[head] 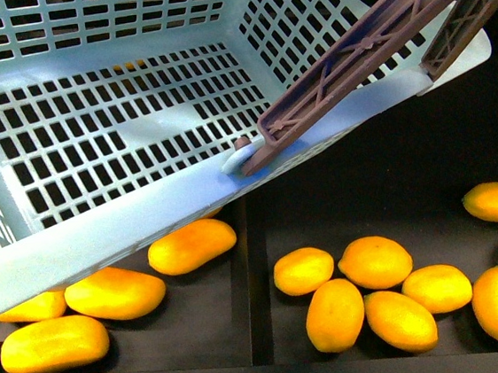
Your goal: Pick lemon and mango into basket
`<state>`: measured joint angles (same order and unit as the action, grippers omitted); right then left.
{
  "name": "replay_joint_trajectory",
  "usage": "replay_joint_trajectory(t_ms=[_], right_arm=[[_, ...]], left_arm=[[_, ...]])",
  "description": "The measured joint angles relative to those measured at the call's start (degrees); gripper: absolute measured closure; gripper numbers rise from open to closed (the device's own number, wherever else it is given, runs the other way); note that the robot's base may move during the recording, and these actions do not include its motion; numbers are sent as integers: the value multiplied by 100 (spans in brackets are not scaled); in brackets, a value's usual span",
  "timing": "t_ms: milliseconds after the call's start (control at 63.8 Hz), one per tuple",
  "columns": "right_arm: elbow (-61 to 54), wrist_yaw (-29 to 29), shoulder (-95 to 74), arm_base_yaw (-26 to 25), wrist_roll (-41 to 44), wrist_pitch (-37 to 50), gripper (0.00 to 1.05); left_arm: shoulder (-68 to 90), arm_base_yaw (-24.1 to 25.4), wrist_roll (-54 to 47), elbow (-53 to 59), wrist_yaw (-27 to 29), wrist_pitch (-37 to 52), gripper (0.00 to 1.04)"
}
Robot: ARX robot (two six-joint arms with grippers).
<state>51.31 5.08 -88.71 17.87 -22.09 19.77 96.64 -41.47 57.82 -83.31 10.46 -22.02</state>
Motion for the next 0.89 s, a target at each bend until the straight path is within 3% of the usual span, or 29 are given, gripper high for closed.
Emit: replay_joint_trajectory(t_ms=[78, 204, 439, 627, 658, 721, 893], right_arm=[[-2, -24, -76, 96, -24, -59, 25], [-39, -72, -98, 144, -87, -118, 8], [-181, -205, 52, -39, -238, -125, 9], [-472, -868, 597, -643, -140, -203, 9], [-649, -1036, 708, -782, 72, 179, 12], [-1482, -1217, 1064, -1102, 1108, 1845, 29], [-2474, -1054, 1626, -1215, 1915, 2638, 56]], left_arm=[[0, 2, -2, 0, 15, 0, 99], [0, 2, -13, 0, 20, 0, 99], [2, 0, 4, 13, -61, 0, 99], [0, 2, 9, 13, 24, 0, 99], [0, 2, 0, 13, 28, 0, 99], [0, 2, 9, 13, 17, 0, 99], [0, -7, 7, 13, -15, 0, 99]])
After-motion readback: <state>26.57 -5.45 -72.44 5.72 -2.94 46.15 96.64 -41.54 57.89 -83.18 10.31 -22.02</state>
